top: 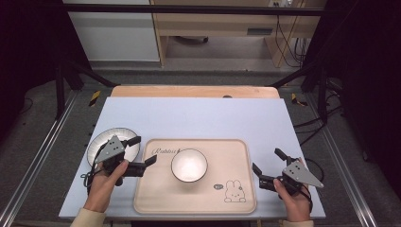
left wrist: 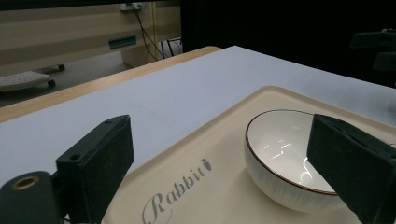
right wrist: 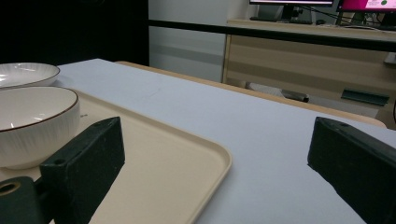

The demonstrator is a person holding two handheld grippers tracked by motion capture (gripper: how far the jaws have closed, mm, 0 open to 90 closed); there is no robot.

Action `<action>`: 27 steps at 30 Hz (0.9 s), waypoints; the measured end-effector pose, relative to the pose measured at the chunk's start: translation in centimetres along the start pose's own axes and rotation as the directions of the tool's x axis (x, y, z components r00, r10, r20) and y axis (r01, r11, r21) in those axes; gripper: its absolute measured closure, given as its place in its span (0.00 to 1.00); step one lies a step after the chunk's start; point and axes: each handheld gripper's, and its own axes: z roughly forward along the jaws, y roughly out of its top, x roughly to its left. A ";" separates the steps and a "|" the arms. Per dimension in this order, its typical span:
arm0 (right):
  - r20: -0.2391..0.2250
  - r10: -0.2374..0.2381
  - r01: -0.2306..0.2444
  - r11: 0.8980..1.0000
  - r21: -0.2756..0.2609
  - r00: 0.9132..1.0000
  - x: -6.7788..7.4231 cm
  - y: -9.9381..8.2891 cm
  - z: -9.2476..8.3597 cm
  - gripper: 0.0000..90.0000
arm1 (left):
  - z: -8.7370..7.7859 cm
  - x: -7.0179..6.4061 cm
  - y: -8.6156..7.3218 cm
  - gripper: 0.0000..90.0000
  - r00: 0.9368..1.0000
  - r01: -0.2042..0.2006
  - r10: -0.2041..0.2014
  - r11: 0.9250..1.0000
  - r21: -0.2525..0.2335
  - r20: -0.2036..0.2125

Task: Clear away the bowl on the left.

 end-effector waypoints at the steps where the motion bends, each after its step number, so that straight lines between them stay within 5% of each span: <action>1: 0.000 0.000 0.000 1.000 0.000 1.000 0.0 0.0 0.0 0.05 | -0.1 0.0 -0.1 0.08 1.000 0.000 0.000 1.000 0.001 -0.001; 27: -0.005 -0.001 0.001 1.000 -0.002 1.000 0.1 -0.1 0.1 0.05 | -2.5 1.2 -2.0 0.08 1.000 0.008 -0.008 1.000 -0.011 -0.021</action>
